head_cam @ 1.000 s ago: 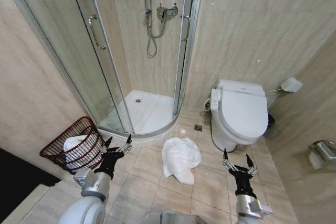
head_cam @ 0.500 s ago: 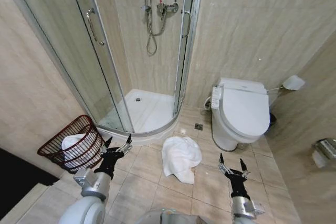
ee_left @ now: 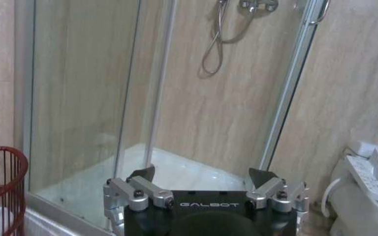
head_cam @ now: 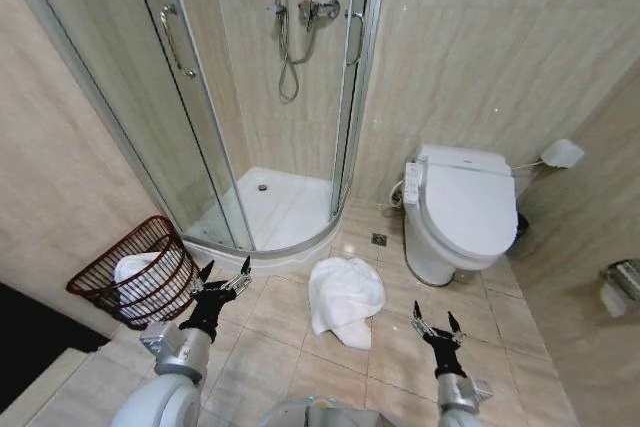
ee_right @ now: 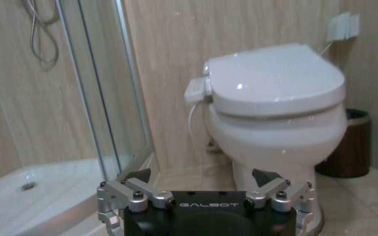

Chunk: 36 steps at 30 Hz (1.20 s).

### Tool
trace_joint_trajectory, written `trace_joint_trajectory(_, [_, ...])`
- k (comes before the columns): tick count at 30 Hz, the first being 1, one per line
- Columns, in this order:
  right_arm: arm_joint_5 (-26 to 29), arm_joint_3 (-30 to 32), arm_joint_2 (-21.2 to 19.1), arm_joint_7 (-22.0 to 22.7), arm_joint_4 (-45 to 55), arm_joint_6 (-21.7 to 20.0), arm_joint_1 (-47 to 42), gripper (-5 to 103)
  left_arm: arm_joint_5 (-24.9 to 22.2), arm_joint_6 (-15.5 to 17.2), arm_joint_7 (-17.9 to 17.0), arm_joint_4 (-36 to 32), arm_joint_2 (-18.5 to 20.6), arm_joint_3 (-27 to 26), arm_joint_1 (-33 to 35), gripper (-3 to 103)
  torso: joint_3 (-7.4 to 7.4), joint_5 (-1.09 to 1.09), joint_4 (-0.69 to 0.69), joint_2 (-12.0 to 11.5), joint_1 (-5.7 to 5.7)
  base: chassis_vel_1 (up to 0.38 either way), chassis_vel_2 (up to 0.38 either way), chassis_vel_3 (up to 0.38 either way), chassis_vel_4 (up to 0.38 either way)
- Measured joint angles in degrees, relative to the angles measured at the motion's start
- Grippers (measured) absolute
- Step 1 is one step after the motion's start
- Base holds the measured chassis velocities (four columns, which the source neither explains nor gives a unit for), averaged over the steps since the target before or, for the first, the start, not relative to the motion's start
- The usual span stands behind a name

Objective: Discard the used towel into the hamper.

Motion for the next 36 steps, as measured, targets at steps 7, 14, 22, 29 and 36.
trace_joint_trajectory(7, [-1.33,-1.88,-0.32,-2.99,-9.91,0.97,6.36,100,0.0,0.0,0.0,0.0,0.0,0.0,0.0,97,-1.09,0.0,0.0,-1.82,-0.71,0.0,0.0,0.0,0.0])
trace_joint_trajectory(14, [-1.51,-2.98,-1.02,-4.89,-13.98,1.47,8.66,100,0.0,0.0,0.0,0.0,0.0,0.0,0.0,97,-1.22,0.0,0.0,-2.11,-0.89,-0.008,0.007,0.007,-0.003])
trace_joint_trajectory(22, [0.64,-3.77,-1.79,-7.46,-18.63,4.72,10.27,100,0.0,0.0,0.0,0.0,0.0,0.0,0.0,97,-1.12,0.0,0.0,-1.98,-0.85,-0.12,0.107,0.103,-0.116])
trace_joint_trajectory(29, [1.33,-4.22,-2.85,-10.73,-23.8,5.29,12.56,100,0.0,0.0,0.0,0.0,-0.01,0.0,-0.01,97,-1.0,0.0,0.02,-1.82,-0.71,-0.167,0.167,0.179,-0.155])
trace_joint_trajectory(36, [0.59,-3.97,-4.99,-18.16,-33.79,1.78,17.89,100,0.0,0.0,0.0,0.0,0.01,0.0,0.0,97,-0.96,0.02,-0.03,-1.67,-0.72,-0.027,0.02,-0.018,-0.009])
